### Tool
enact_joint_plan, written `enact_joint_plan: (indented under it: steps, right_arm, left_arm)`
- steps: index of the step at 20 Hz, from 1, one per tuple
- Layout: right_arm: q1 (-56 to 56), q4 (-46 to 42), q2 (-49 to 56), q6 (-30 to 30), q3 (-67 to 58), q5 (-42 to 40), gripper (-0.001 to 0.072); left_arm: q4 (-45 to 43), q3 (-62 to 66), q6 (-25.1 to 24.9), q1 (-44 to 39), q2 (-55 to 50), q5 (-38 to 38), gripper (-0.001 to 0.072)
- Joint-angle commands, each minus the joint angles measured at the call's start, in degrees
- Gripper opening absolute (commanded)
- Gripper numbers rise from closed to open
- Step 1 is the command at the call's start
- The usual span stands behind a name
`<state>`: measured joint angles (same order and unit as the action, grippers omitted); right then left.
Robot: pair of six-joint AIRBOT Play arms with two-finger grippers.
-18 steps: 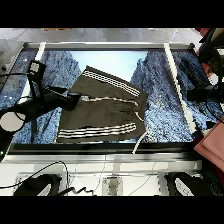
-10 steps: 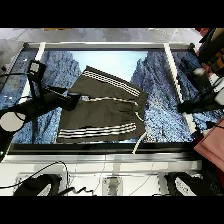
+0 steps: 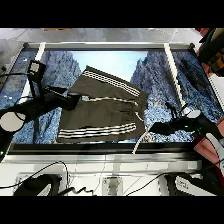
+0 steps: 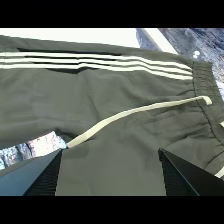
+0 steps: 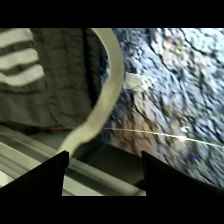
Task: Fold the clothes and pants, and hang the long-sleeved shirts on hangers.
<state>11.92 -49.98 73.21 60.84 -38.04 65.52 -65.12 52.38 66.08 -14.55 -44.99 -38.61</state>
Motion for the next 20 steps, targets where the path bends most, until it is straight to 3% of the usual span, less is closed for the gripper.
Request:
enact_joint_plan:
  steps: [1, 7, 8, 12, 14, 15, 16, 17, 18, 19, 20]
  right_arm:
    - [0.3, 11.4, 6.2, -2.3, 1.5, -5.0, 0.0512]
    - [0.1, 18.4, 12.0, -8.8, 1.5, -6.3, 0.0503]
    - [-0.2, 18.3, 12.0, -9.2, 1.5, -6.7, 0.0446]
    - [-5.0, 16.9, 12.0, -9.3, 1.5, -6.5, 0.044]
    - [-8.1, 16.0, 12.0, -9.7, 1.5, -6.7, 0.0392]
    - [-9.0, 16.3, 11.9, -10.0, 1.5, -6.9, 0.037]
    - [-9.5, 16.6, 11.8, -10.3, 1.5, -6.9, 0.0315]
    - [-9.5, 16.8, 11.8, -10.4, 1.5, -6.8, 0.0195]
    - [-9.4, 16.8, 11.8, -10.5, 1.5, -6.7, 0.0099]
    - [-9.4, 16.8, 11.8, -10.5, 1.5, -6.6, 0.0042]
    - [-9.5, 16.8, 11.8, -10.6, 1.5, -6.6, 0.0032]
  left_arm:
    - [0.0, 0.0, 0.0, 0.0, 0.0, 0.0, 0.0696]
    - [0.0, 0.0, 0.0, 0.0, 0.0, 0.0, 0.0696]
    - [0.5, 0.0, 0.0, 0.0, 0.0, 0.0, 0.0696]
    - [2.4, 0.0, 0.0, 0.0, -0.1, 0.0, 0.0696]
    - [-0.8, 0.0, 0.0, 0.2, -0.1, -2.0, 0.0682]
    - [-3.1, 0.0, 0.7, 0.4, -0.1, -3.5, 0.0628]
    - [-6.1, 0.0, 2.2, 0.7, -0.1, -5.1, 0.0477]
    - [-9.9, 0.0, 3.5, 1.3, -0.1, -7.1, 0.0331]
    - [-14.5, 0.0, 5.5, 2.4, -0.1, -9.2, 0.0268]
    - [-18.7, -0.1, 8.2, 4.0, -0.1, -11.1, 0.0268]
    - [-23.5, -0.2, 10.9, 6.6, -0.2, -13.9, 0.0234]
